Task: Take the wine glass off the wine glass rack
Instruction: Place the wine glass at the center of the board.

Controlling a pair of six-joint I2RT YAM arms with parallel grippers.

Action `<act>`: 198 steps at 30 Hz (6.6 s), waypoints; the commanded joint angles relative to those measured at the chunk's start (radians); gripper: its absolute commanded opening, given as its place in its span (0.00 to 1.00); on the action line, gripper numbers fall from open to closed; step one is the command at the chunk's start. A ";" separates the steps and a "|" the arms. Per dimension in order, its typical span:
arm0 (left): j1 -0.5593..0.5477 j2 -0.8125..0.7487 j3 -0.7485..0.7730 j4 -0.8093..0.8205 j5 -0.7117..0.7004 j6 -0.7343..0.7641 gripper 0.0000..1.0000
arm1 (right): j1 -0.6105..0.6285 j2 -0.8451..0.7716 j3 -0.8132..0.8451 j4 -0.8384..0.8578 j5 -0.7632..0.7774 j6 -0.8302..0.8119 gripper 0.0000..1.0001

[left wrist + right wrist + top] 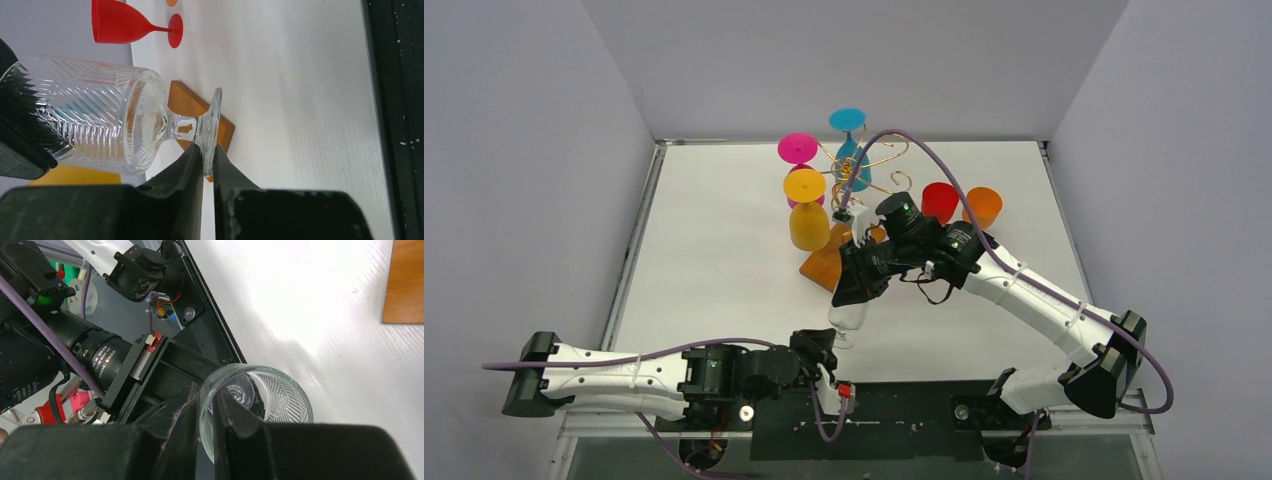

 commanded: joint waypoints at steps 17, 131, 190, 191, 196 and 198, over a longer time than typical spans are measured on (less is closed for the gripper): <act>0.002 -0.033 0.095 0.091 0.020 -0.151 0.47 | 0.046 -0.173 -0.067 0.120 0.077 0.098 0.00; 0.641 -0.240 -0.001 -0.142 -0.263 -1.189 0.93 | -0.676 -0.004 -0.403 0.387 0.913 -0.064 0.11; 0.642 -0.238 -0.006 -0.126 -0.243 -1.169 0.93 | -0.661 -0.028 -0.339 0.318 0.858 -0.103 0.00; 0.642 -0.236 -0.006 -0.126 -0.242 -1.170 0.93 | -0.660 -0.024 -0.342 0.322 0.856 -0.102 0.00; 0.642 -0.237 -0.006 -0.126 -0.242 -1.170 0.93 | -0.660 0.017 -0.351 0.336 0.878 -0.106 0.00; 0.642 -0.238 -0.006 -0.126 -0.242 -1.169 0.93 | -0.659 0.027 -0.351 0.337 0.885 -0.106 0.00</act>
